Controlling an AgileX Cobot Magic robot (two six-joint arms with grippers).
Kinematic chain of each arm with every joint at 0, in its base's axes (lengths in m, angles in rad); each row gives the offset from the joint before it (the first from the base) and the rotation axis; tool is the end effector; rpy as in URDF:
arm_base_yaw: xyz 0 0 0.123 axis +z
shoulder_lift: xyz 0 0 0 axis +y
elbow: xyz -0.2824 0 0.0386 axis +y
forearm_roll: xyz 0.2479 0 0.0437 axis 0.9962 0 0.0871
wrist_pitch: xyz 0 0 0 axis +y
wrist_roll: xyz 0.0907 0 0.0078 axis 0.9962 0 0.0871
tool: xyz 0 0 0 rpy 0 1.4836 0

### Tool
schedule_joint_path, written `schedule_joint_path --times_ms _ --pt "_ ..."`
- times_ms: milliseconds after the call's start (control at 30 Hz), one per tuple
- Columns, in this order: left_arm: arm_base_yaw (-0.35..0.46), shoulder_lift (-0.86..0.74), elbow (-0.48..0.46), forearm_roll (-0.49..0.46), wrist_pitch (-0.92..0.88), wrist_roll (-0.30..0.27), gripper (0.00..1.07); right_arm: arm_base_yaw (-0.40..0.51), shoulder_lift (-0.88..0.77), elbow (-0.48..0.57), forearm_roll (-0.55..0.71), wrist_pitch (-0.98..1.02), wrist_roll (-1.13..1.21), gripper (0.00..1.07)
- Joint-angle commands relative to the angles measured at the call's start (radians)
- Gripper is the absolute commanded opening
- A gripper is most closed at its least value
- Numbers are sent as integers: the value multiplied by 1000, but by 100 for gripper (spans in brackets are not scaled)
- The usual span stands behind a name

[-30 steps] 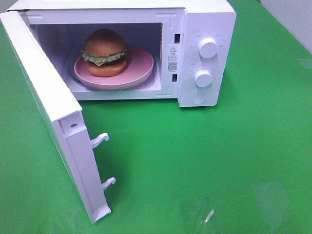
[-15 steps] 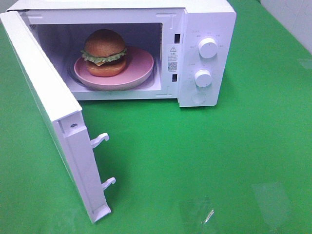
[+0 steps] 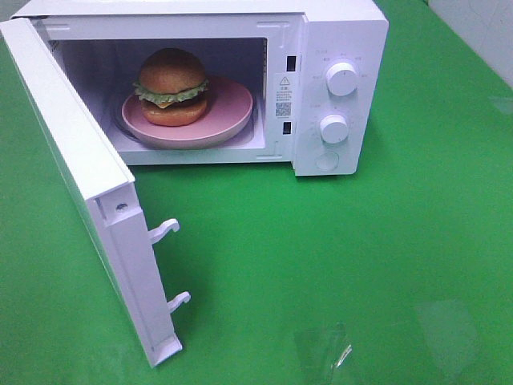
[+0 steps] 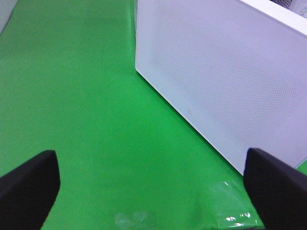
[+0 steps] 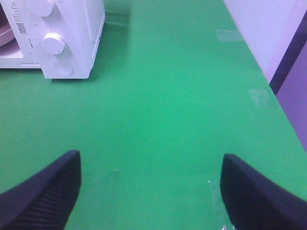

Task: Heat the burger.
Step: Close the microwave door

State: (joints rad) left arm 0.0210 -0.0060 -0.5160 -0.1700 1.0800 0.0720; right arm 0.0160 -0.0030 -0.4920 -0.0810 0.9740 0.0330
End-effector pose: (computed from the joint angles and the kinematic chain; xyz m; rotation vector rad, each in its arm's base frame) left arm -0.0088 -0.0138 0.2809 0.0639 2.0320 -0.1447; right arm -0.0011 -0.0061 0.2823 0.0160 1.9606 -0.0634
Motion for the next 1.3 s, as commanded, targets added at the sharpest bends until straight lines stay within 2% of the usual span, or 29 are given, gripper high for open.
schedule_joint_path --times_ms 33,1300 --pt "1 -5 1 -6 -15 3 98 -3 -28 2 2 -12 -13 76" --pt "1 -5 1 -6 -15 3 98 -3 -28 2 2 -12 -13 76"
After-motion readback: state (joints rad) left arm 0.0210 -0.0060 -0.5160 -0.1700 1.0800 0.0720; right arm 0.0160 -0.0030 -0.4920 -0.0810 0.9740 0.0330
